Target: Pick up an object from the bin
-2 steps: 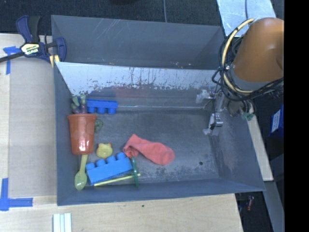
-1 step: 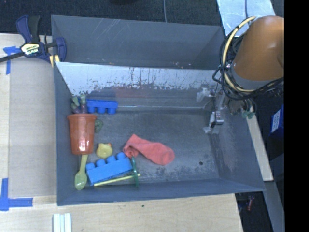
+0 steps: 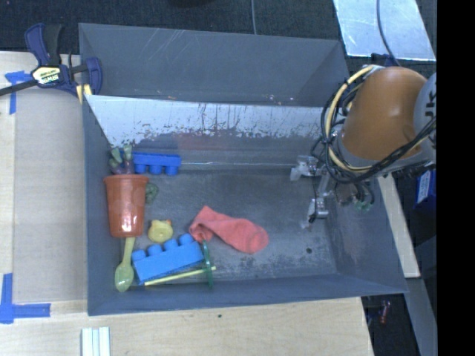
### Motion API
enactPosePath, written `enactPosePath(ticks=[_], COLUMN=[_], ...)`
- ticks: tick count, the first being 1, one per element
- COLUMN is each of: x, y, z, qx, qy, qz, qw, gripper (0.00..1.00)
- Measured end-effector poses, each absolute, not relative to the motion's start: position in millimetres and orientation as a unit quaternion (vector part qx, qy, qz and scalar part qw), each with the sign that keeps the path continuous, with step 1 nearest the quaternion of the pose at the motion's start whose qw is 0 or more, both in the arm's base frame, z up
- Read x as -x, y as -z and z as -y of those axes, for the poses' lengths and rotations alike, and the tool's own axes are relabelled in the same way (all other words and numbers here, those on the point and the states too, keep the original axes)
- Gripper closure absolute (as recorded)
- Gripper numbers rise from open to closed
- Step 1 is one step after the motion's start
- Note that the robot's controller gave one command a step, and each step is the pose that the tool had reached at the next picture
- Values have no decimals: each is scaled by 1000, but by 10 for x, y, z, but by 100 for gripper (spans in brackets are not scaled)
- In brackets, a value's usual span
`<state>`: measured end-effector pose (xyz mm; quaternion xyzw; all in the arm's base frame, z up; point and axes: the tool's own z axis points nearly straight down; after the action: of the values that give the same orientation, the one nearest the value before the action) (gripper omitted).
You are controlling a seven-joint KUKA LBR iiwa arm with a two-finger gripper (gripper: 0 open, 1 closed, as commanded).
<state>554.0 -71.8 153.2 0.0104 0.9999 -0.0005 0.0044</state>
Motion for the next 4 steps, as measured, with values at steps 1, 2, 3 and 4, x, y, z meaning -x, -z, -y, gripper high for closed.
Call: enactPosePath(ticks=[1, 2, 3, 4], x=[-5981, -5828, -5626, -5182], y=[-1469, -1409, -833, -770], z=[150, -85, -141, -252], qx=[-53, -90, -93, 0], qy=[1, 0, -1, 1], qz=[-999, -996, -996, -1000], qw=[7, 5, 14, 14], gripper=[0, 0, 0, 0])
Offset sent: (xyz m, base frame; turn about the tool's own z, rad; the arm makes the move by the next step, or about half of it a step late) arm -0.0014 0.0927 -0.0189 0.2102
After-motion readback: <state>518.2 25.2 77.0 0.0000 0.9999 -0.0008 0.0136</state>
